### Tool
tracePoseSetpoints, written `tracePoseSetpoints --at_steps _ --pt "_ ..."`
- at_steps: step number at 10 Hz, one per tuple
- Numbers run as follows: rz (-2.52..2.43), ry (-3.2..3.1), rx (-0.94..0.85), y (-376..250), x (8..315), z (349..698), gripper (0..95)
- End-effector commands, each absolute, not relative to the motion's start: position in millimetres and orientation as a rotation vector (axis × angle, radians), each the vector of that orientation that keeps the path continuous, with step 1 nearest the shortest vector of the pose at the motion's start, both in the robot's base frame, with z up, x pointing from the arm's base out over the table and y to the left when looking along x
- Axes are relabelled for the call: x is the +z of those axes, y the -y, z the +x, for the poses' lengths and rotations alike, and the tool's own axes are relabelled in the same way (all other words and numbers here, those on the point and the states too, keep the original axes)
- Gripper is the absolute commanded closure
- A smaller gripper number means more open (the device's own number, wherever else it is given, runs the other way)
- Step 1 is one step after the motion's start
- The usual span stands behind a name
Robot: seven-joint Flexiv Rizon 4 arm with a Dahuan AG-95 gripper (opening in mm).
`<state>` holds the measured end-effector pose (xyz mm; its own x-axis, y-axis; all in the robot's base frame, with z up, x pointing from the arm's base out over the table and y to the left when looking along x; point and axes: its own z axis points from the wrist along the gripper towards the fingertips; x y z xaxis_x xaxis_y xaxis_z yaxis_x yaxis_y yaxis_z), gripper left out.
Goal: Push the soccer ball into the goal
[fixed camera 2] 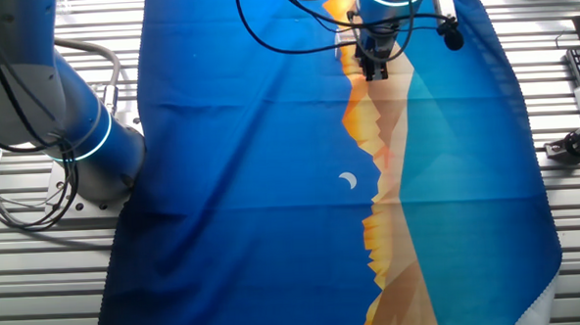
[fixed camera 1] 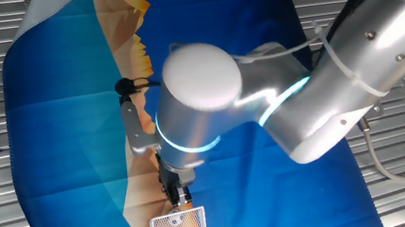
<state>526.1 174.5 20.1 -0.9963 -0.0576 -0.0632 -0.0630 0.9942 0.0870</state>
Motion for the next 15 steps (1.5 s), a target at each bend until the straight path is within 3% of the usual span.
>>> tracePoseSetpoints --at_steps 1,5,9,15 --pt "-0.159 -3.089 0.031 -159 24 527 95.0" --pt "-0.236 -3.1 0.045 -139 40 526 95.0" --pt "-0.261 -3.135 0.065 -134 80 518 95.0" --pt "-0.265 -3.139 0.078 -134 85 520 95.0"
